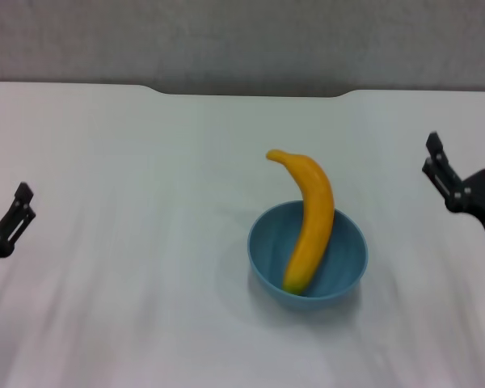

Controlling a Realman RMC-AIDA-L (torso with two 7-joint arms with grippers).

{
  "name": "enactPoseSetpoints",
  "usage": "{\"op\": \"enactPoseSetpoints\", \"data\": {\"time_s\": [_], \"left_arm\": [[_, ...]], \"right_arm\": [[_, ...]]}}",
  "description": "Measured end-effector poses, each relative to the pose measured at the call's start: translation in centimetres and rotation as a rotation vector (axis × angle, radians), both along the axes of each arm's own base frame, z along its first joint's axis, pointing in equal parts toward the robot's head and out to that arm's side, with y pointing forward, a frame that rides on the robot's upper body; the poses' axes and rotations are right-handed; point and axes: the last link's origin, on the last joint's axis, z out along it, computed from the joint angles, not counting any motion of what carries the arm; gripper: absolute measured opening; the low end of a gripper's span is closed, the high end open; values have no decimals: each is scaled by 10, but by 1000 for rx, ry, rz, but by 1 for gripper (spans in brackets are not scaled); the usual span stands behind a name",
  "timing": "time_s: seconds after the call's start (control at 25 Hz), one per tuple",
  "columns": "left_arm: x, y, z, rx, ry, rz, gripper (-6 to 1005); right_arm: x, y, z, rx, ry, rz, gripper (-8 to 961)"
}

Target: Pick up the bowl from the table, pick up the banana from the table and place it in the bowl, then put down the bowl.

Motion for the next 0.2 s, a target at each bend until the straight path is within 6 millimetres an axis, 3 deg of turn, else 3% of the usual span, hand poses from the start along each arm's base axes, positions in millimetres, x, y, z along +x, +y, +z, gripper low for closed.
{"op": "enactPoseSetpoints", "data": {"time_s": [0.2], "left_arm": [[-13, -4, -2, -7, 3, 65, 890]], "right_arm": [[14, -8, -5, -42, 13, -32, 894]]}}
